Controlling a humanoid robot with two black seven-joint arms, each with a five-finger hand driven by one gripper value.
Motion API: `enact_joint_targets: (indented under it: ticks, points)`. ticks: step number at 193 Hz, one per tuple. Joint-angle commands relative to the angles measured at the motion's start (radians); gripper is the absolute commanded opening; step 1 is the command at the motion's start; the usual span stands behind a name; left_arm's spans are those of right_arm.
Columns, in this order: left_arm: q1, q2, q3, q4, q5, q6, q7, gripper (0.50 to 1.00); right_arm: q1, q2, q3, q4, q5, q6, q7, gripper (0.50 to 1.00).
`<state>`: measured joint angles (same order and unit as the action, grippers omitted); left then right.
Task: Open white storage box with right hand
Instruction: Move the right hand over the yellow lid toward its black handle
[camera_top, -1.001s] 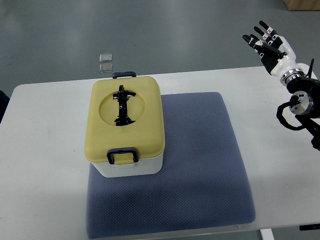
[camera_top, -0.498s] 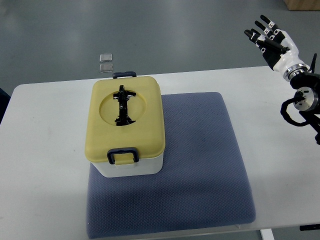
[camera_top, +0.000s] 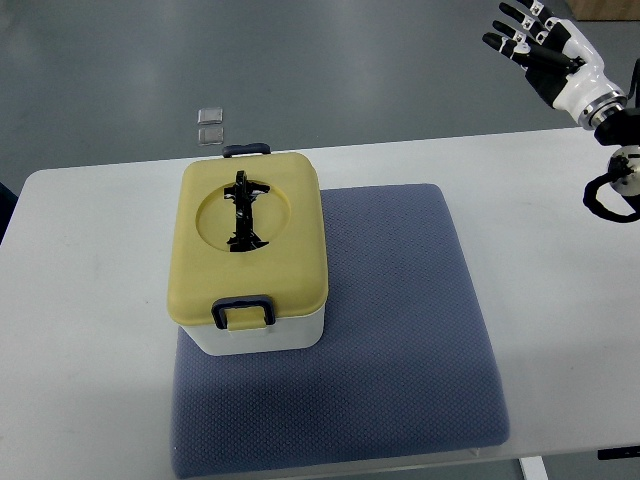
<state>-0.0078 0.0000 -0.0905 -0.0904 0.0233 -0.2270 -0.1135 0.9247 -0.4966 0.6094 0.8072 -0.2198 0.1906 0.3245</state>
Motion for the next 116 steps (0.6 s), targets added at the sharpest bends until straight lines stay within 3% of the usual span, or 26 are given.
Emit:
enact_joint_targets:
  ticks: [1, 66, 116]
  points:
    - [0.000, 0.000, 0.000, 0.000, 0.000, 0.000, 0.000, 1.000, 0.081, -0.008, -0.120, 0.013, -0.068, 0.032, 0.008, 0.928]
    - [0.000, 0.000, 0.000, 0.000, 0.001, 0.000, 0.000, 1.000, 0.376, -0.034, -0.444, 0.171, -0.288, 0.084, 0.057, 0.928]
    - [0.000, 0.000, 0.000, 0.000, 0.000, 0.000, 0.000, 1.000, 0.529, 0.013, -0.619, 0.210, -0.495, 0.099, 0.093, 0.928]
